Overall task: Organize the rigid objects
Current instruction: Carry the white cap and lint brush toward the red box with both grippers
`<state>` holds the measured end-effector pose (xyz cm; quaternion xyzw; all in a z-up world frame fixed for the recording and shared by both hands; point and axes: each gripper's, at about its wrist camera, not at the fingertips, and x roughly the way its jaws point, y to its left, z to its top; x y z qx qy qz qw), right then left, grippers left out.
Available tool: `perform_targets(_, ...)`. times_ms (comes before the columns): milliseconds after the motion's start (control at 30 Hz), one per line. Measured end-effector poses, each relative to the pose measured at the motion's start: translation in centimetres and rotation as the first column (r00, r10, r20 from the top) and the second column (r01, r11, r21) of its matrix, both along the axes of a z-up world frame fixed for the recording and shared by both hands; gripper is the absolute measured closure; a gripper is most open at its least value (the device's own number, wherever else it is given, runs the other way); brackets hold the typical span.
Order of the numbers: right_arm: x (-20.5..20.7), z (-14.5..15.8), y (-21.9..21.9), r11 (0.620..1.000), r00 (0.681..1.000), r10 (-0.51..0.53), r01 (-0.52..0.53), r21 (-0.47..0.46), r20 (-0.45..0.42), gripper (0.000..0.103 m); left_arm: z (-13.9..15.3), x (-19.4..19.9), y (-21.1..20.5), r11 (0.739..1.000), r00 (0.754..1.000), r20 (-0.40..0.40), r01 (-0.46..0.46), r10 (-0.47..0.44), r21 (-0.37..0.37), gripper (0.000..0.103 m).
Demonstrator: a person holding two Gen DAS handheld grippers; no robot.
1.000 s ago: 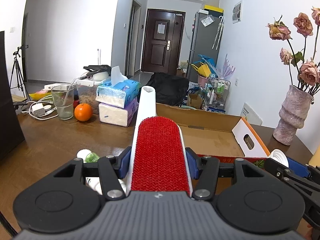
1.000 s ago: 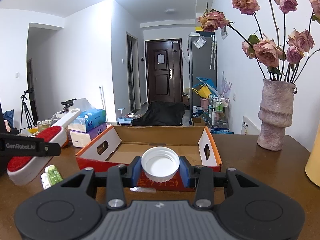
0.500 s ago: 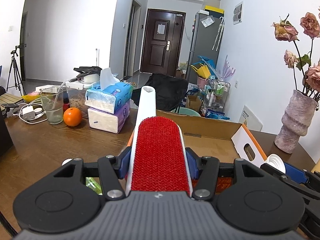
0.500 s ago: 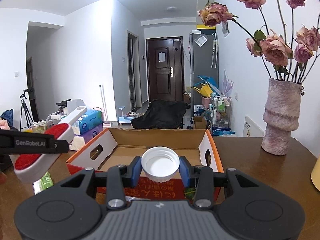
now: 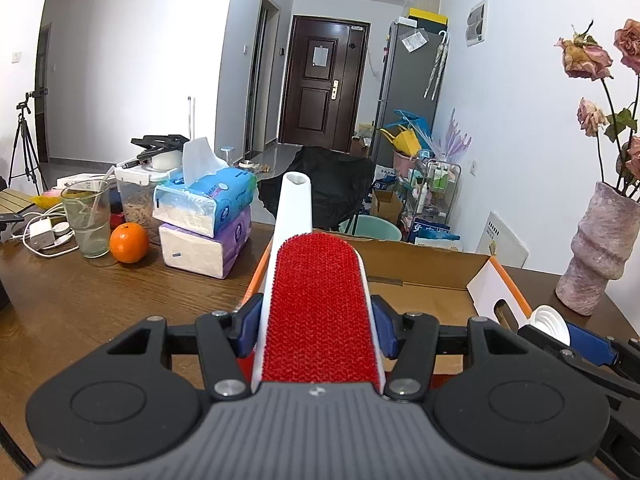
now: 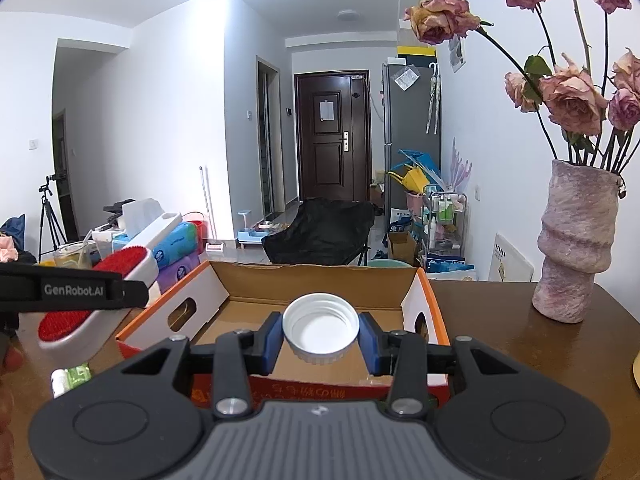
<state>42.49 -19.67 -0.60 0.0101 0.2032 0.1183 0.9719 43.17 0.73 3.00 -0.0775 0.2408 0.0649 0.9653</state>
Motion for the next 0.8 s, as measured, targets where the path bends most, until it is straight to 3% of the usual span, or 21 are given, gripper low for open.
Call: perform_targets(800,6.5,-0.9,0.2,0.997,0.998,-0.017,0.012,-0.078,-0.054,0.064,-1.6,6.8,-1.0,0.999,0.999,-0.035,0.013,-0.011,0.046,0.046)
